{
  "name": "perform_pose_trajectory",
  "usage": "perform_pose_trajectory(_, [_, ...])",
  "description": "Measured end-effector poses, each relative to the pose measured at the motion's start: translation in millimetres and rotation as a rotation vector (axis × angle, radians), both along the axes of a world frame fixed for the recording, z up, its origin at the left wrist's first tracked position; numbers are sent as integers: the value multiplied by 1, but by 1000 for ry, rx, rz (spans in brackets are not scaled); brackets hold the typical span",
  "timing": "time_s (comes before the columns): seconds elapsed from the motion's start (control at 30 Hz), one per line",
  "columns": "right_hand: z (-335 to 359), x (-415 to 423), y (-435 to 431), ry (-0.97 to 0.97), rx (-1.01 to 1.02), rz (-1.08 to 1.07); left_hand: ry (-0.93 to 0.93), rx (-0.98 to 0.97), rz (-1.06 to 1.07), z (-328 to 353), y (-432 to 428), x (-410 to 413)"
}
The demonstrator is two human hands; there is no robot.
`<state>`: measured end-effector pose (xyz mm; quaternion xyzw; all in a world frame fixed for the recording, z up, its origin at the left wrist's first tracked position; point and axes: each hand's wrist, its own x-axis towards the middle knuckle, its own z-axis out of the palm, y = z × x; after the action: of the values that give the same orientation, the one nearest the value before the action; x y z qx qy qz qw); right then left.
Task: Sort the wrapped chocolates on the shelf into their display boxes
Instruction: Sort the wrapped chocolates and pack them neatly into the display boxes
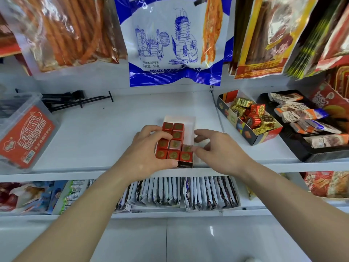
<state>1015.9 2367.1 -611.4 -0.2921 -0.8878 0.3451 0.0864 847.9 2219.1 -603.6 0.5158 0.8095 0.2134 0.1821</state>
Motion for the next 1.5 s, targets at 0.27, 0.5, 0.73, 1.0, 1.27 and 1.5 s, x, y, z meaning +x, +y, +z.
perform_pose_trajectory(0.27, [36,57,17,220,282,-196,106,180,-56,21,30,55])
perform_pose_trajectory(0.5, [11,129,51,91,206,-233,-16,202,-126,18,97,125])
perform_pose_trajectory(0.73, [12,131,69,92,161,-117,23,141,-164,17,123,141])
perform_pose_trajectory(1.0, [22,143,71,246,28,-133,117,153,-201,12,102,120])
perform_pose_trajectory(1.27, [17,135,73,159,123,-148,65,220,-121,8,115,117])
perform_pose_trajectory(1.5, [16,125,74,125,74,-128,-77,238,-108,15,118,104])
